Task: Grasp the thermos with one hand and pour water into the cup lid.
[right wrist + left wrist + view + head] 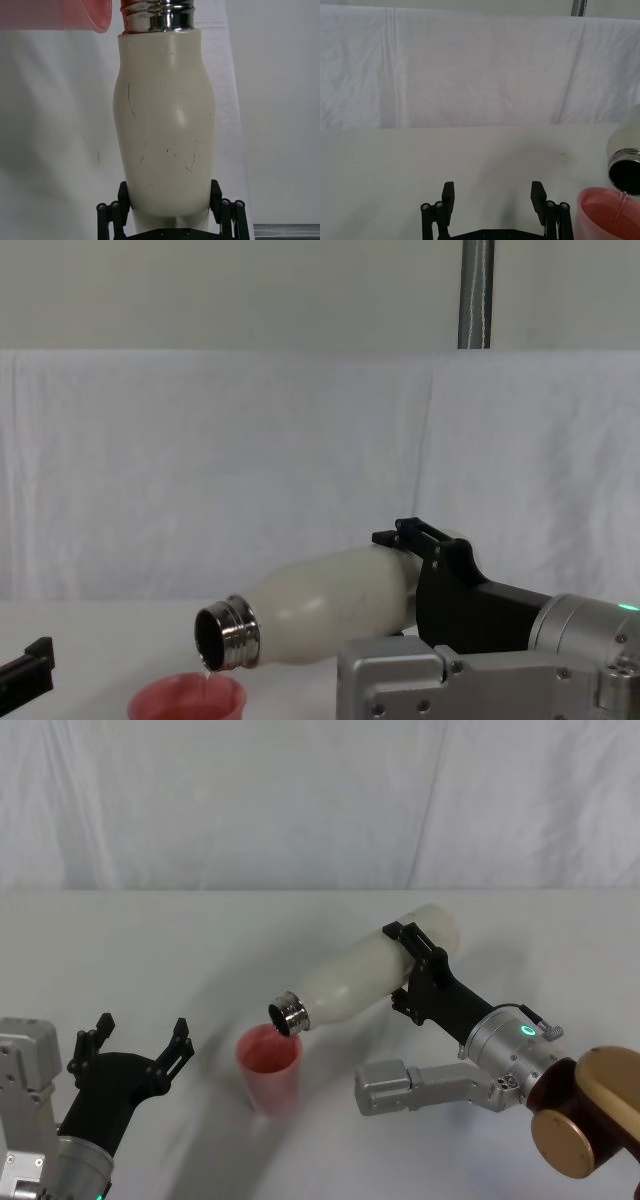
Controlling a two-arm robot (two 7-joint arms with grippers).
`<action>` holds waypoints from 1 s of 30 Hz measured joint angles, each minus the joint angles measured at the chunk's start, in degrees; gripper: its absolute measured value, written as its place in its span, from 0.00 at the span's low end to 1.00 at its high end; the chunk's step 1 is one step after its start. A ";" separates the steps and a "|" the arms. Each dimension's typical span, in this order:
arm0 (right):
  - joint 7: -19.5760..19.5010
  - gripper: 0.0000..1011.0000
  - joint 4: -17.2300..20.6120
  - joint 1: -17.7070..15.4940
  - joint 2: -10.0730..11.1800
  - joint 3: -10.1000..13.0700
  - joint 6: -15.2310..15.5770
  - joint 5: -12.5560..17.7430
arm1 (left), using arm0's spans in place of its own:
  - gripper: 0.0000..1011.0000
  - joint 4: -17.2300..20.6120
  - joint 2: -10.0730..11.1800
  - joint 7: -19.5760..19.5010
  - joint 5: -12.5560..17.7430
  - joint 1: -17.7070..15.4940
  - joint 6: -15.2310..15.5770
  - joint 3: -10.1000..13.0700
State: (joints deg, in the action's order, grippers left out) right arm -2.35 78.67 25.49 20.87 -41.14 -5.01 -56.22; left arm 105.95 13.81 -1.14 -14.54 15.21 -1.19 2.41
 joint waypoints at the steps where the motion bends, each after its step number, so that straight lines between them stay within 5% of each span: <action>1: -0.01 0.95 0.00 0.01 0.00 -0.01 0.01 -0.02 | 0.99 0.00 0.00 0.00 0.00 0.00 0.00 0.00; 30: -0.06 0.95 -0.14 0.44 0.20 0.23 0.13 -0.09 | 0.99 0.00 0.00 0.00 0.00 0.00 0.00 0.00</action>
State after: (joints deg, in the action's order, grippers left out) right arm -2.41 78.53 25.93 21.06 -40.91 -4.88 -56.30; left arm 105.95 13.81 -1.14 -14.54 15.21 -1.19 2.41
